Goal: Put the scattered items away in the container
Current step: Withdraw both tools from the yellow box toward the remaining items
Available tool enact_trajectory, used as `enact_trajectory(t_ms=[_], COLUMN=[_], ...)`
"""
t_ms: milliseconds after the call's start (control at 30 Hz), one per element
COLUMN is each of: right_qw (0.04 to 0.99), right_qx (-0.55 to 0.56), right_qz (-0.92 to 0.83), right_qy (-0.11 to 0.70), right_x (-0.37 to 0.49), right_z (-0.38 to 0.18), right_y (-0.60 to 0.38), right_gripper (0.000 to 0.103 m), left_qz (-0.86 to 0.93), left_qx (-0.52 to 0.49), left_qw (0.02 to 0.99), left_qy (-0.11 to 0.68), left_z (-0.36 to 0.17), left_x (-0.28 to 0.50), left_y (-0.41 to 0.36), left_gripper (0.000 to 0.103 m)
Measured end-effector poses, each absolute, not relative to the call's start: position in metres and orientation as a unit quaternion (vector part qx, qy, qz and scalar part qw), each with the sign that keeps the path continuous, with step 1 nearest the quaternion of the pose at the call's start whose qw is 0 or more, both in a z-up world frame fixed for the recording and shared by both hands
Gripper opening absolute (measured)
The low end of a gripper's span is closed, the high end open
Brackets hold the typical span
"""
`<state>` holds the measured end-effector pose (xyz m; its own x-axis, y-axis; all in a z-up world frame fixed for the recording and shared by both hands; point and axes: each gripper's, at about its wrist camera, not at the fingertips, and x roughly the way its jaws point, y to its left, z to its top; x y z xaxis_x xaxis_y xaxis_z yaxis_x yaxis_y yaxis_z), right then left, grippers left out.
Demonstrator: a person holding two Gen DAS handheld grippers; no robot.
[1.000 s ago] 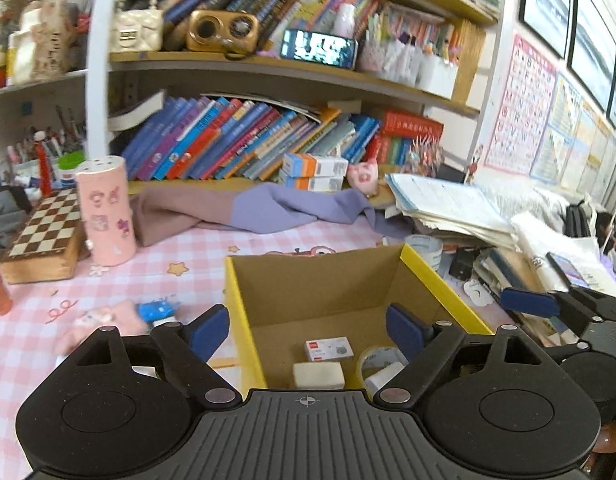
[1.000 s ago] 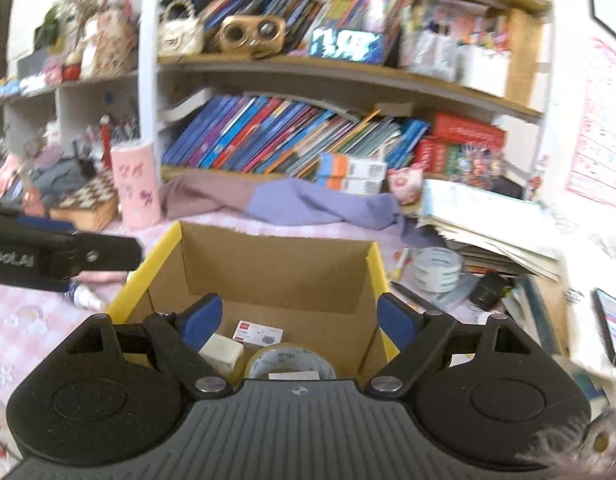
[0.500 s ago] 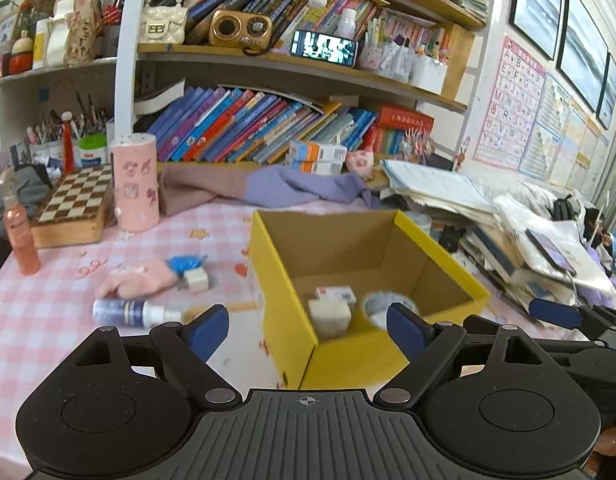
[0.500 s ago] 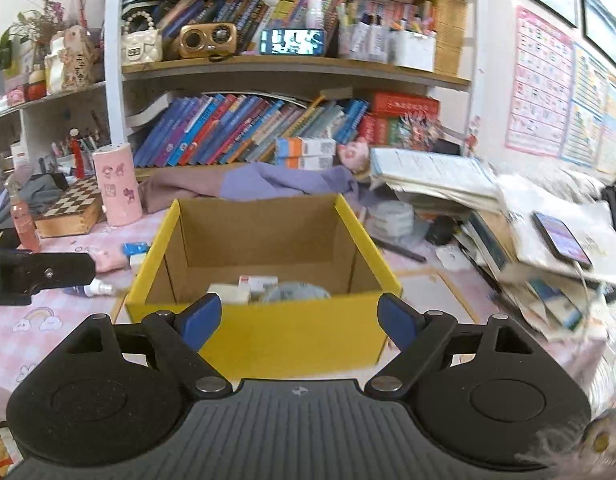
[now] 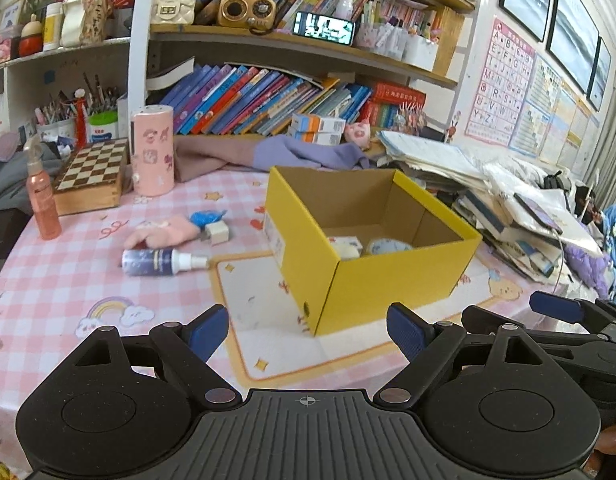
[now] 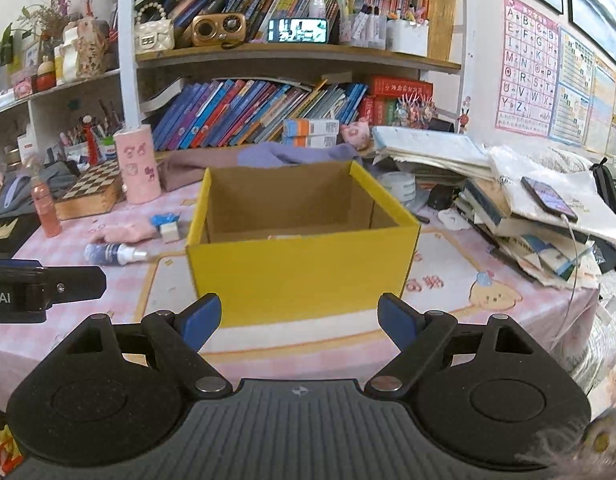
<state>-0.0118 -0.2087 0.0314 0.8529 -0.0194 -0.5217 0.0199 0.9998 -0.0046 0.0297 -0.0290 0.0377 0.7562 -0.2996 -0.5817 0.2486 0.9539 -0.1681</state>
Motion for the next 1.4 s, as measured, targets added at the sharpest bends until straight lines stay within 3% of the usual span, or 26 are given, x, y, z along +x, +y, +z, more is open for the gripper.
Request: enact_trajectory(t_ms=[667, 1400], right_qw=[0.945, 0.927], right_qx=[-0.016, -0.05], right_qz=[0.032, 0.155], right_qy=[0.326, 0.338], right_x=[-0.036, 0.002], right_z=[0.011, 0.006], right_y=[-0.161, -0.089], right_gripper=[0.085, 0.085], left_qz=[-0.132, -0.014], left_qx=[-0.046, -0.078], left_qw=[0.923, 0.928], left_qy=[0.358, 0.363], left_z=[0.015, 0.01], left_x=[-0.003, -0.008], left_y=[0.004, 0.079], left_gripper=[0.088, 0.088])
